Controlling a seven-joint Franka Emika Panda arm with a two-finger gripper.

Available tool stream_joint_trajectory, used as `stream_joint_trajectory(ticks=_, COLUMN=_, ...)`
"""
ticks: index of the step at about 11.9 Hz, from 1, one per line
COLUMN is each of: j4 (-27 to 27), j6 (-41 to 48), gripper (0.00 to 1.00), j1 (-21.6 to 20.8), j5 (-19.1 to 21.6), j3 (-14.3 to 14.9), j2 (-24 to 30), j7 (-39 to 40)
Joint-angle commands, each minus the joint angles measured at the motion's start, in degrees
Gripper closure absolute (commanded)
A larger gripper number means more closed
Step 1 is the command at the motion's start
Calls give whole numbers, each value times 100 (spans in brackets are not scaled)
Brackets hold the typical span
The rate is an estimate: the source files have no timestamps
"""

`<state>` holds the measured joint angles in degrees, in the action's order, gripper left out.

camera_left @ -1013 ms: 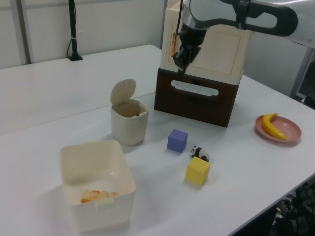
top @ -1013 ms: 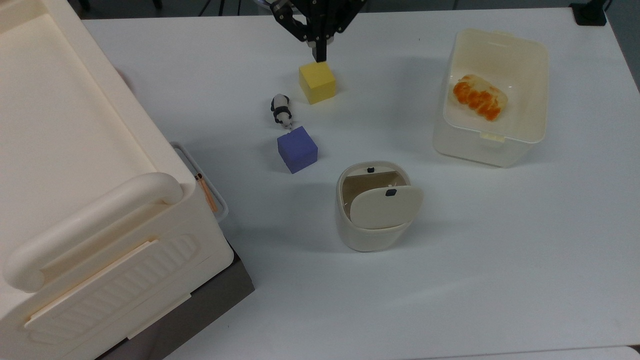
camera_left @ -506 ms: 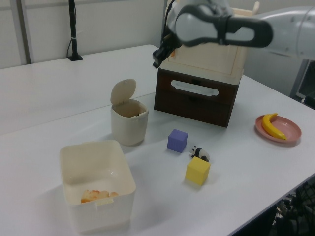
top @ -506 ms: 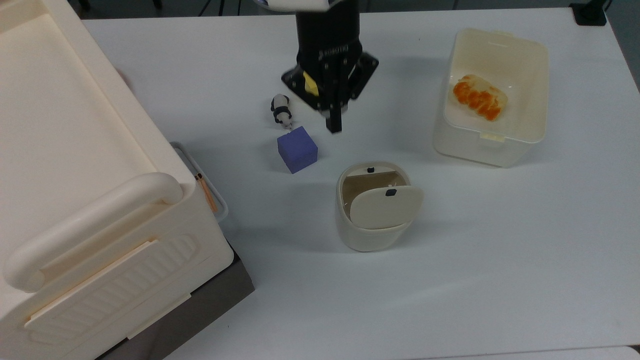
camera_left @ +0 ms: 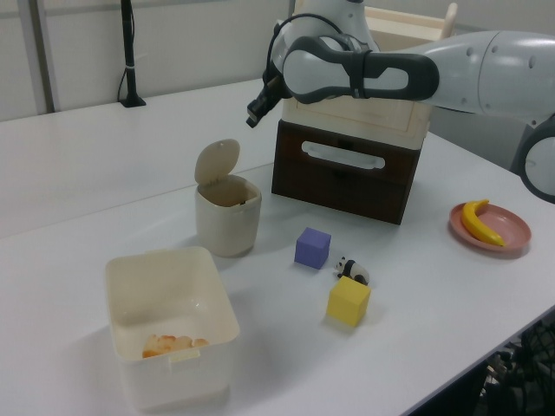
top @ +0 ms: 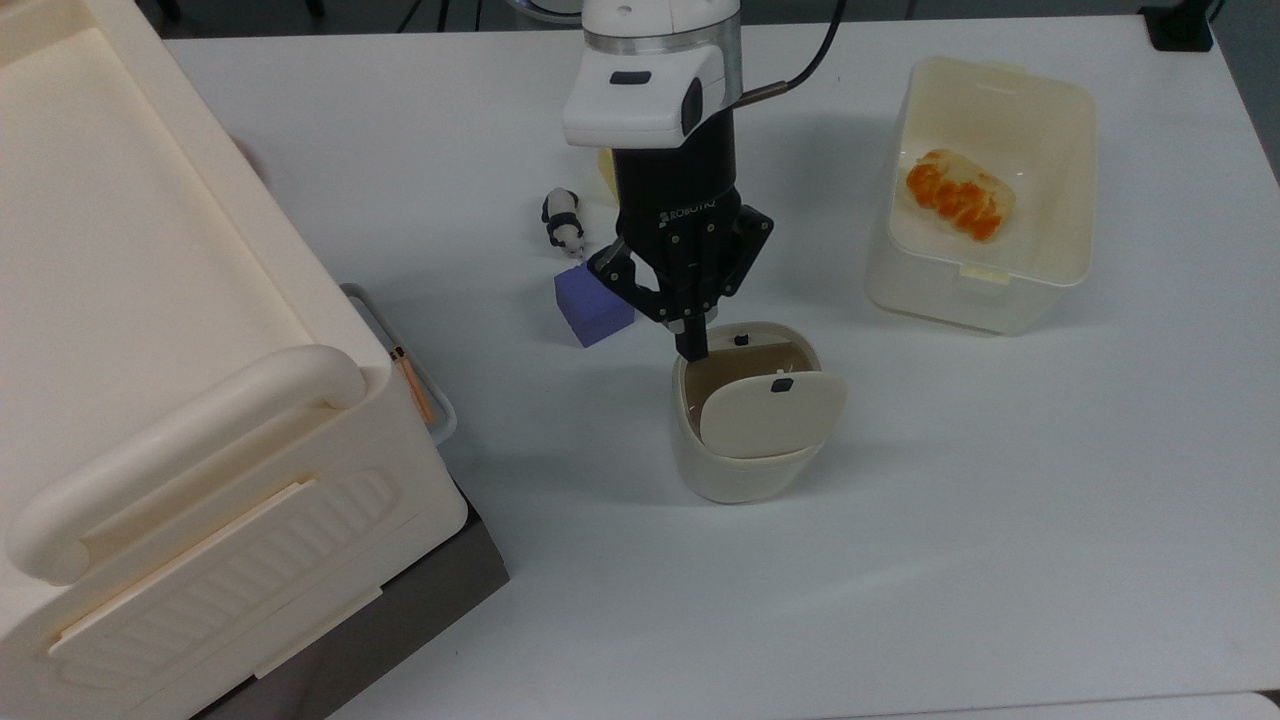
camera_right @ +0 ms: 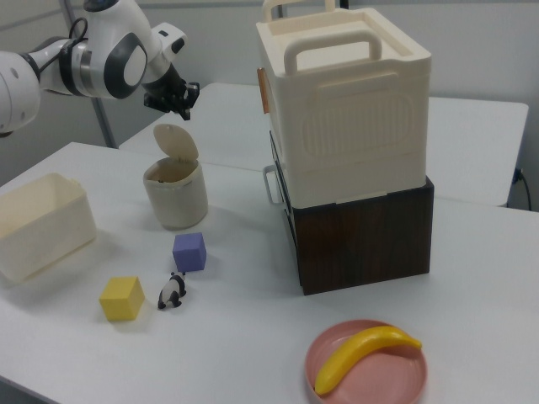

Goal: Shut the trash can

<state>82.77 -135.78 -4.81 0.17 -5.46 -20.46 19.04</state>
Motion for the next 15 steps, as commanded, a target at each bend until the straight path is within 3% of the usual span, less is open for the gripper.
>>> stream_joint_trajectory(ticks=1, j4=-279, j6=-1, gripper=100, j1=-55, j5=203, j3=-16, j2=-98, j7=232)
stream_joint_trajectory(ticks=9, j4=-384, j6=-247, gripper=100, j1=-38, j5=203, j3=-367, j2=-362, j7=469)
stream_joint_trajectory(ticks=15, j4=-692, j6=-274, gripper=100, j1=-55, j5=203, j3=-429, j2=-652, j7=495)
